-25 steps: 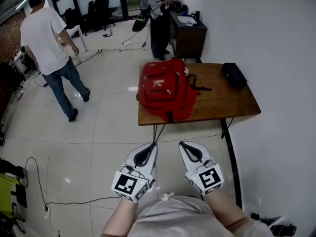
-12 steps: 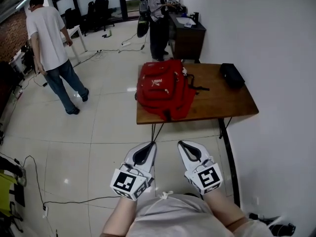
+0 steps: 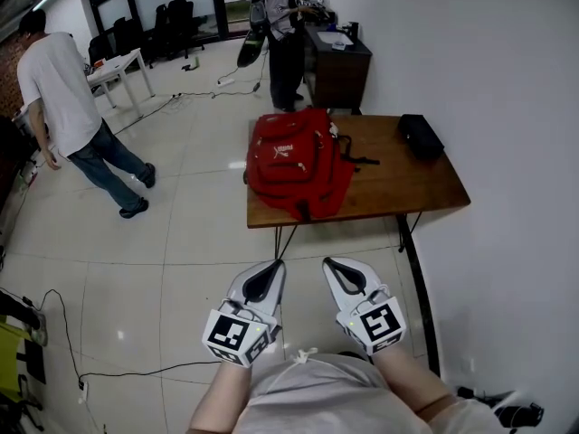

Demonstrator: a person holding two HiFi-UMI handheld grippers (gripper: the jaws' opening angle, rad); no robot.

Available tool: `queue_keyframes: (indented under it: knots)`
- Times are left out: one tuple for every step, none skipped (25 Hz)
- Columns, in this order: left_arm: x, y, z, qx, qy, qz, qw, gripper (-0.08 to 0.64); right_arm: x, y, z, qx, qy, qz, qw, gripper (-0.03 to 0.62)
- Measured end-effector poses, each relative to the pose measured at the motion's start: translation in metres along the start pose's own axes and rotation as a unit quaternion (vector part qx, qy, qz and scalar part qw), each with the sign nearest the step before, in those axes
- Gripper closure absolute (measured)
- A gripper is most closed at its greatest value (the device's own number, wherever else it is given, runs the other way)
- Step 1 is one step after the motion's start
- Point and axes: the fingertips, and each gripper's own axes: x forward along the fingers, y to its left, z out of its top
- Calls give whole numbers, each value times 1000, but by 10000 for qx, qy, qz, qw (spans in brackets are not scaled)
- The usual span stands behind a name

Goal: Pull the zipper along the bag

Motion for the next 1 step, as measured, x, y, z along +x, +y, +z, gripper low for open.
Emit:
queue_keyframes:
  knots:
    - [0,0,0,-2,0,-2,10000,554,0,0,-1,6,8,-1,10000,588]
